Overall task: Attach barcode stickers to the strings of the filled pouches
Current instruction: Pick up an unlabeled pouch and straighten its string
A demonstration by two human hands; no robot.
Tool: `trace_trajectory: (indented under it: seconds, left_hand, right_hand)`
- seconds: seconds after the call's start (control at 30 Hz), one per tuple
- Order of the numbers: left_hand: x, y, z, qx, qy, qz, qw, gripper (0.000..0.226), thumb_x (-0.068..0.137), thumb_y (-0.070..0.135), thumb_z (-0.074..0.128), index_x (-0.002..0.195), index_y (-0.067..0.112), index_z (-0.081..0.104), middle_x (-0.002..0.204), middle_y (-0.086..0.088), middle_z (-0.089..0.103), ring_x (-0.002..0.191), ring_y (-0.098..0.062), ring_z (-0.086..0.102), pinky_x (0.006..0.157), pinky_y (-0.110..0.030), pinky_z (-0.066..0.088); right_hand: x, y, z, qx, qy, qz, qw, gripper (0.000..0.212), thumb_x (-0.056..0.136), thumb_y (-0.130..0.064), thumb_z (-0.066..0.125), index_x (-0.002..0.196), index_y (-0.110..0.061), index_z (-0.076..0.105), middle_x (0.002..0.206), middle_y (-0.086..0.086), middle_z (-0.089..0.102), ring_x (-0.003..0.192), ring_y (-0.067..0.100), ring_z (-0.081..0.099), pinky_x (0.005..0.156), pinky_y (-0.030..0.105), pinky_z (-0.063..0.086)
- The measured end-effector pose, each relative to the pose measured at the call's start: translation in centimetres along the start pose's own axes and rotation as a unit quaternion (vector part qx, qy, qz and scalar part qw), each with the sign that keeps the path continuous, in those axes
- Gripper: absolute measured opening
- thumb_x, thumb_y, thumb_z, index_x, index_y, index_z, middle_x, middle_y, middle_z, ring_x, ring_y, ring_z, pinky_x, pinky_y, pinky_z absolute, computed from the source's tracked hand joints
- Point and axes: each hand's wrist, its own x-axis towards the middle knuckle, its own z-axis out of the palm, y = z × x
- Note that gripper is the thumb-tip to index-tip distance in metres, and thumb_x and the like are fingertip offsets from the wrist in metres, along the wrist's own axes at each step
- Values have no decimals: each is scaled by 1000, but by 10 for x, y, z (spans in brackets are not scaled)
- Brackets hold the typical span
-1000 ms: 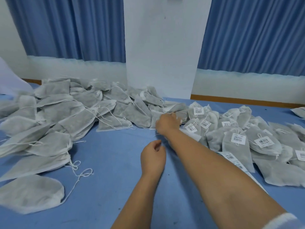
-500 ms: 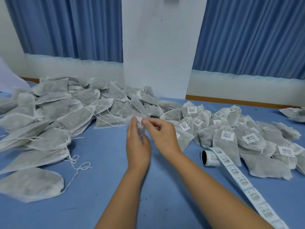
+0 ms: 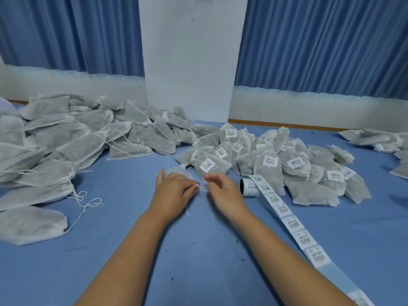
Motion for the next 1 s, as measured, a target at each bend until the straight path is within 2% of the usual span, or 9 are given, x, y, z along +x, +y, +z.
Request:
trace_trajectory:
  seconds: [0.17, 0.3, 0.4, 0.5, 0.6, 0.73, 0.83, 0.9, 1.0]
  left_hand:
    - [4, -12, 7, 9, 40, -69, 997, 21, 99, 30, 56, 103, 32, 77, 100, 7, 73, 109, -17, 57, 116, -44, 7]
    - [7, -18, 11, -33, 42, -84, 995, 20, 98, 30, 58, 103, 27, 78, 102, 5, 74, 108, -20, 59, 114, -50, 22]
    - [9, -19, 12, -61, 39, -86, 994, 21, 99, 30, 58, 106, 26, 77, 104, 7, 74, 108, -17, 60, 109, -52, 28]
    - [12, -20, 13, -64, 40, -88, 993, 21, 99, 33, 57, 105, 28, 77, 102, 10, 73, 107, -14, 59, 110, -52, 26]
    - [13, -21, 14, -69, 44, -89, 993, 21, 99, 33, 57, 105, 30, 77, 105, 14, 72, 110, -12, 57, 115, -51, 19]
    - [12, -23, 15, -78, 47, -93, 992, 22, 99, 33, 56, 100, 28, 77, 110, 15, 72, 112, -11, 55, 117, -46, 9]
    - [13, -21, 14, -79, 51, -95, 991, 22, 100, 32, 55, 100, 28, 76, 107, 15, 72, 112, -10, 56, 116, -45, 5]
    - [12, -19, 13, -76, 57, -91, 991, 23, 101, 32, 53, 104, 32, 76, 105, 15, 72, 109, -9, 55, 115, -43, 3]
    - [11, -16, 11, -82, 56, -94, 991, 23, 100, 27, 53, 106, 30, 75, 109, 16, 70, 113, -8, 54, 116, -42, -1]
  right_hand:
    - [26, -4, 22, -305, -49, -170, 936, 42, 92, -1, 46, 133, -6, 53, 142, 11, 45, 133, 26, 36, 111, 33, 28]
    - [58, -1, 35, -492, -60, -92, 864, 40, 96, -19, 48, 134, -5, 48, 152, 10, 34, 142, 30, 24, 115, 39, 25]
    - [74, 4, 32, -533, -35, -9, 845, 53, 97, -20, 44, 146, -4, 35, 160, 10, 20, 148, 30, 11, 120, 42, 14]
    - [89, 9, 18, -515, -8, 60, 855, 56, 98, -19, 39, 151, -5, 29, 164, 8, 11, 150, 28, 3, 122, 44, 4]
    - [93, 7, 9, -484, 23, 80, 871, 49, 96, -18, 41, 144, -6, 41, 158, 9, 26, 148, 29, 12, 120, 43, 11]
    - [75, -3, 13, -362, 97, -80, 924, 31, 89, -2, 44, 114, -4, 62, 122, 13, 61, 121, 32, 48, 99, 36, 37]
    - [45, -10, 19, -127, 33, -95, 987, 29, 91, -4, 47, 104, -12, 71, 109, 5, 70, 107, 20, 61, 91, 26, 43]
    - [26, -10, 21, 3, -2, -56, 998, 22, 90, -9, 53, 95, -20, 72, 95, -3, 72, 91, 10, 65, 82, 24, 50]
    - [6, -4, 21, 52, -49, -26, 997, 14, 86, -15, 64, 90, -28, 67, 82, -7, 70, 70, 1, 63, 69, 16, 50]
